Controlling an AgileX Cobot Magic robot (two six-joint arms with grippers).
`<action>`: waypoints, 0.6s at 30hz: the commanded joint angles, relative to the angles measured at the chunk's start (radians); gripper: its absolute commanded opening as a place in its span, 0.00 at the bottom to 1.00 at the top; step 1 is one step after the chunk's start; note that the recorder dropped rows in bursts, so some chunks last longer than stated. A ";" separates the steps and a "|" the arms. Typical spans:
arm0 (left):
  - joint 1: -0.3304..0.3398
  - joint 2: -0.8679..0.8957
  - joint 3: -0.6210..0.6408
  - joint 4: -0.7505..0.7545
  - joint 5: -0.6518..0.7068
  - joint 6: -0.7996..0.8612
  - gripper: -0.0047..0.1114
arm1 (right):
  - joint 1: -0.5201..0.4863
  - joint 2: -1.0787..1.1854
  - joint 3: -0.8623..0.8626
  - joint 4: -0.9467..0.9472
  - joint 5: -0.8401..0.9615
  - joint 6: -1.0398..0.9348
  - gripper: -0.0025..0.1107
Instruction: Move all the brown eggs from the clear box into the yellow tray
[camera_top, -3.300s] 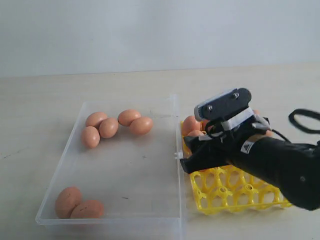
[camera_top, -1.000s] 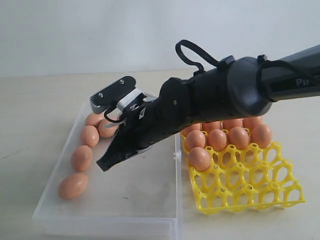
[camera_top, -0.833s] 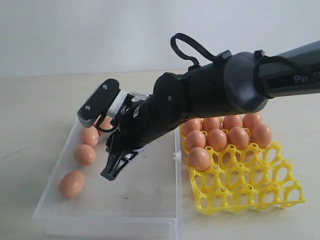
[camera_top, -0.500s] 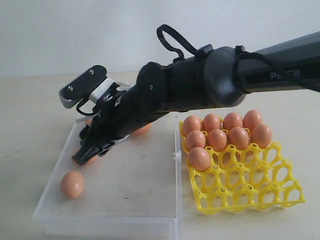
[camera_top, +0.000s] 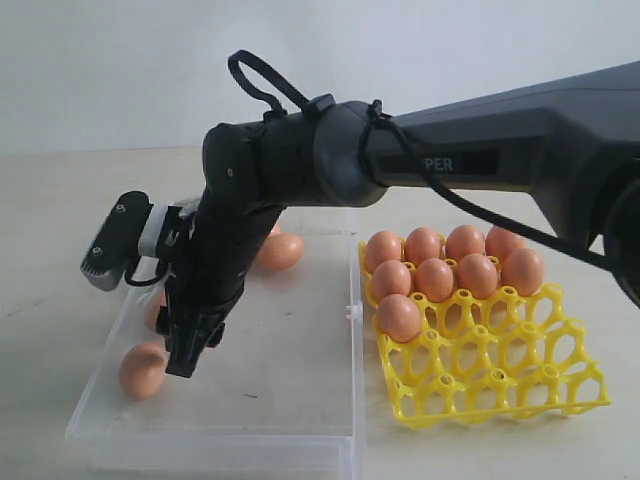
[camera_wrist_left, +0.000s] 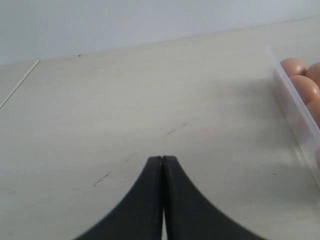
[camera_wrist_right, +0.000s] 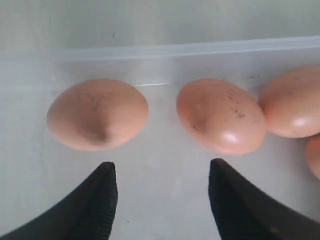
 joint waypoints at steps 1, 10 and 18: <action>-0.006 -0.006 -0.004 -0.002 -0.009 -0.005 0.04 | 0.001 0.010 -0.010 -0.027 -0.064 -0.190 0.50; -0.006 -0.006 -0.004 -0.002 -0.009 -0.005 0.04 | 0.001 0.059 -0.010 -0.021 -0.188 -0.297 0.50; -0.006 -0.006 -0.004 -0.002 -0.009 -0.005 0.04 | 0.001 0.086 -0.010 -0.021 -0.281 -0.297 0.50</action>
